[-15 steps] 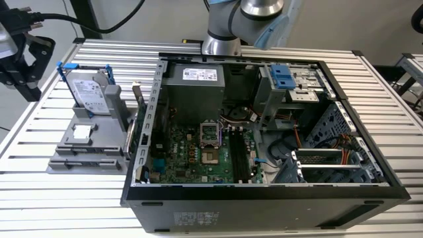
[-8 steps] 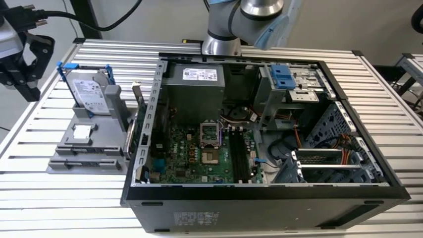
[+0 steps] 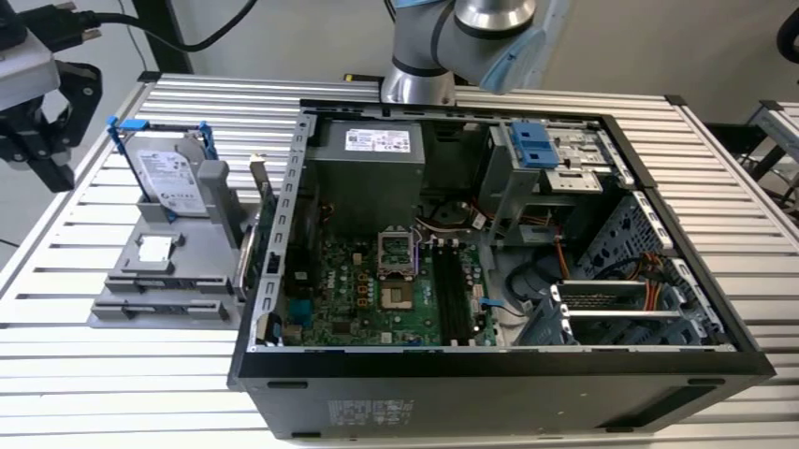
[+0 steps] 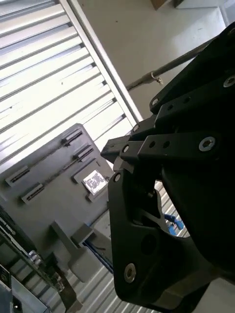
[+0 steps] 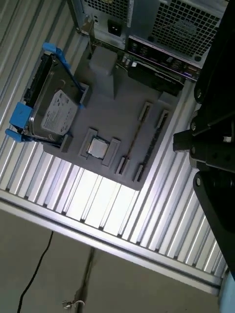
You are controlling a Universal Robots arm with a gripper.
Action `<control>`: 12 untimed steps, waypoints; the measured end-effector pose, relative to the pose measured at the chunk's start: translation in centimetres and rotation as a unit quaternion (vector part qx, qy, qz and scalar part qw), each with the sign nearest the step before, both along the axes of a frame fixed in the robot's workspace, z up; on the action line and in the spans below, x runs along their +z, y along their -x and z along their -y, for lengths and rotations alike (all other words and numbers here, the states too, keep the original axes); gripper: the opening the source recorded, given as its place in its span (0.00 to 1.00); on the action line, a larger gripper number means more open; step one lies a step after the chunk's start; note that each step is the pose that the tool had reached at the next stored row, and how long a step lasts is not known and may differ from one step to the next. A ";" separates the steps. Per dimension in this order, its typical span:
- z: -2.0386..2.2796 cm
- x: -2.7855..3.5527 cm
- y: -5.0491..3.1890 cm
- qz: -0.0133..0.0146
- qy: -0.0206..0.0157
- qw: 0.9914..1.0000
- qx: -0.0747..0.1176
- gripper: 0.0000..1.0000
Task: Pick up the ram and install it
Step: 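Pick up the ram and move it above insertion slot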
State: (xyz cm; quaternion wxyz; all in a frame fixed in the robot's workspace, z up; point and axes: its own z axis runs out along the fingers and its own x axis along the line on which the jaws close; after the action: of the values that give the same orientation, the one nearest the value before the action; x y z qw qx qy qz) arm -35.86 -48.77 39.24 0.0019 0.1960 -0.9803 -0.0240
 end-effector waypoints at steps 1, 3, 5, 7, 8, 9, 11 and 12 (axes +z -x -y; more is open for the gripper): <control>0.00 0.00 0.00 0.000 0.000 1.000 0.007 0.00; 0.00 0.00 0.00 0.000 0.000 1.000 0.023 0.00; 0.00 0.00 0.00 0.000 0.000 0.999 0.037 0.00; 0.00 0.00 0.00 0.000 0.000 0.999 0.052 0.00; 0.00 0.00 0.00 0.000 0.000 0.998 0.059 0.00; 0.00 0.00 0.00 0.000 0.000 0.998 0.066 0.00; 0.00 0.00 0.00 0.000 0.000 0.997 0.079 0.00; 0.00 0.00 0.00 0.000 0.000 0.996 0.085 0.00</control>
State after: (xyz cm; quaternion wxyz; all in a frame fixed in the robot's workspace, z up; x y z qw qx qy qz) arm -35.86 -48.77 39.24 0.0040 0.2789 -0.9600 -0.0237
